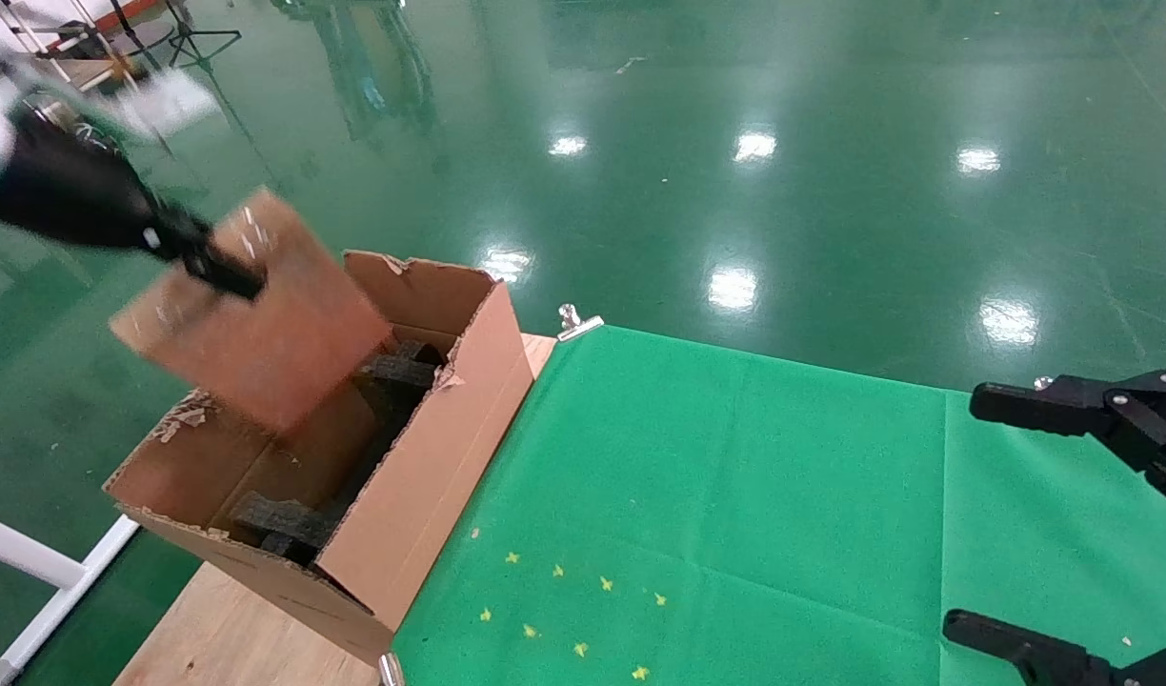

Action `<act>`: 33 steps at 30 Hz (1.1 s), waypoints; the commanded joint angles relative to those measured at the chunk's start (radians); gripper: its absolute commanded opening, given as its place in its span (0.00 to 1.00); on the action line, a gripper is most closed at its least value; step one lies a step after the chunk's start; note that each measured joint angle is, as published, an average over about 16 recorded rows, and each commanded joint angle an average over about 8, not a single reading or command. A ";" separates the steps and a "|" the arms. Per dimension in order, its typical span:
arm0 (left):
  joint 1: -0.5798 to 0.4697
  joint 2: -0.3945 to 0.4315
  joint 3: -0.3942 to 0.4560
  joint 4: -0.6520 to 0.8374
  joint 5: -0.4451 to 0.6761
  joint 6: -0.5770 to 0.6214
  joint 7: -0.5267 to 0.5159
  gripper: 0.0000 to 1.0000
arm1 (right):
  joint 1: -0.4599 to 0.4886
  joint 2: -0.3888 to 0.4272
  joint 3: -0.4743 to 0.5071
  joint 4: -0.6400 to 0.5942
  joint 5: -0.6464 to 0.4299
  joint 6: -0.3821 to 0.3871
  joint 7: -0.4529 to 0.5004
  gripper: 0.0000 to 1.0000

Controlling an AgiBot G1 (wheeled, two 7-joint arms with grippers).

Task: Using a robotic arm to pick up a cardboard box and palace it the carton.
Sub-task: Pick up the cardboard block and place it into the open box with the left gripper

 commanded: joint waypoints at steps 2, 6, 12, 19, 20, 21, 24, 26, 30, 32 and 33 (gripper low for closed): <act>0.063 0.019 0.025 0.077 0.016 -0.032 0.023 0.00 | 0.000 0.000 0.000 0.000 0.000 0.000 0.000 1.00; 0.125 0.044 0.034 0.171 0.010 -0.090 0.059 0.00 | 0.000 0.000 0.000 0.000 0.000 0.000 0.000 1.00; 0.166 0.083 0.033 0.314 0.008 -0.165 0.124 0.00 | 0.000 0.000 -0.001 0.000 0.001 0.000 0.000 1.00; 0.205 0.154 0.041 0.495 0.024 -0.247 0.167 0.00 | 0.000 0.001 -0.001 0.000 0.001 0.001 -0.001 1.00; 0.212 0.166 0.042 0.522 0.027 -0.261 0.168 0.00 | 0.000 0.001 -0.001 0.000 0.001 0.001 -0.001 1.00; 0.220 0.178 0.043 0.548 0.029 -0.275 0.167 0.00 | 0.000 0.001 -0.001 0.000 0.001 0.001 -0.001 1.00; 0.244 0.212 0.044 0.623 0.031 -0.313 0.165 0.00 | 0.000 0.001 -0.002 0.000 0.001 0.001 -0.001 1.00; 0.260 0.231 0.042 0.665 0.029 -0.337 0.167 0.00 | 0.000 0.001 -0.002 0.000 0.001 0.001 -0.001 1.00; 0.296 0.259 0.038 0.729 0.023 -0.395 0.183 0.00 | 0.000 0.001 -0.002 0.000 0.001 0.001 -0.001 1.00; 0.317 0.268 0.036 0.751 0.021 -0.433 0.192 0.00 | 0.000 0.001 -0.002 0.000 0.001 0.001 -0.001 1.00; 0.328 0.272 0.035 0.761 0.019 -0.453 0.196 0.00 | 0.000 0.001 -0.002 0.000 0.001 0.001 -0.001 1.00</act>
